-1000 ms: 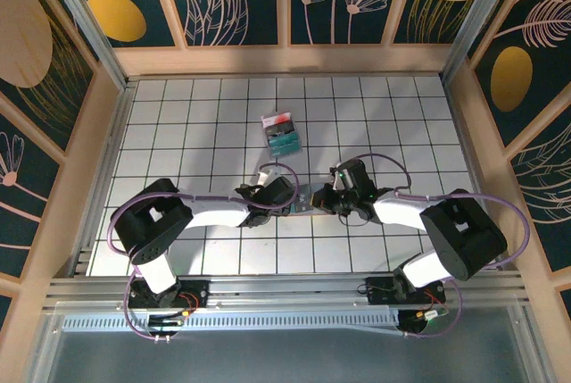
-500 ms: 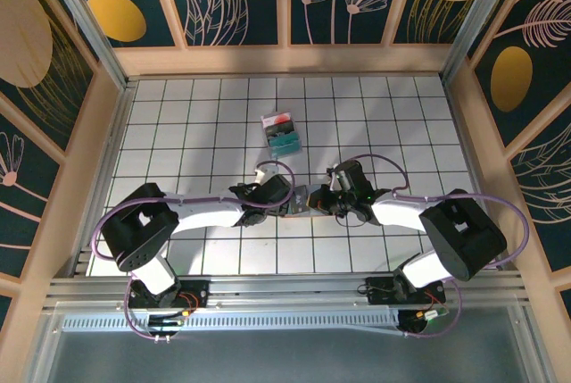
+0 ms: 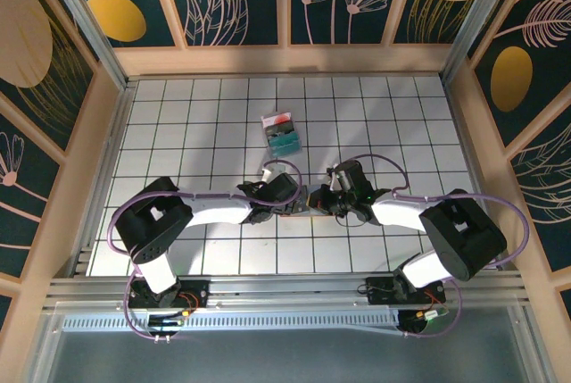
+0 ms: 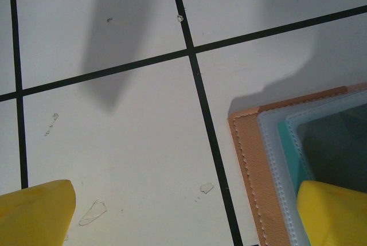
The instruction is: Take the credit cards out of the card holder
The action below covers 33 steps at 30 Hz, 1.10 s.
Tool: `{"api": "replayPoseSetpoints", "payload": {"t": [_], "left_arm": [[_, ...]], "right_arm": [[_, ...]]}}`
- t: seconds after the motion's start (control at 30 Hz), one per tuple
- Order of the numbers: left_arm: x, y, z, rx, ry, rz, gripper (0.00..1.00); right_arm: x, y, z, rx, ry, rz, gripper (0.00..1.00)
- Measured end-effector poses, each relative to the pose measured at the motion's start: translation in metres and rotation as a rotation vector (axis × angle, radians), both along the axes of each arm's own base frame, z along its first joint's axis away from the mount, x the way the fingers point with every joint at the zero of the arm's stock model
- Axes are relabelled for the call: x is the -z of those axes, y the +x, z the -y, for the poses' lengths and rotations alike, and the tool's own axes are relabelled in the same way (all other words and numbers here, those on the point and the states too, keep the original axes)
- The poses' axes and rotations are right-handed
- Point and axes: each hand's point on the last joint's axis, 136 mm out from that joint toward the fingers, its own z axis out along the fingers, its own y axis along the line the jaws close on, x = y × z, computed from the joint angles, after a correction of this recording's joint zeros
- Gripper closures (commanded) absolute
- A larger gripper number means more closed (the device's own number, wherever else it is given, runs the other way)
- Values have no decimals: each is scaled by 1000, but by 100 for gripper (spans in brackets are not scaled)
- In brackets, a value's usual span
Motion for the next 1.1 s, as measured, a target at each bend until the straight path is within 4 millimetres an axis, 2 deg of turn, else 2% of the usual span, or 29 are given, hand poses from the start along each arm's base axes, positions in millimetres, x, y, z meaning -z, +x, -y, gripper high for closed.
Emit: {"api": "replayPoseSetpoints", "payload": {"t": [0.3, 0.37, 0.53, 0.9, 1.1], "left_arm": [[1, 0, 0, 0, -4, 3, 1], [2, 0, 0, 0, -6, 4, 1], [2, 0, 0, 0, -10, 7, 1], [2, 1, -1, -6, -11, 13, 1], [2, 1, -1, -6, -11, 13, 1]], "right_arm": [[-9, 5, -5, 1, 59, 27, 86], [-11, 6, -6, -1, 69, 34, 86], [-8, 10, -4, 19, 81, 31, 94], [1, 10, 12, 65, 85, 16, 95], [-3, 12, 18, 83, 92, 29, 94]]}}
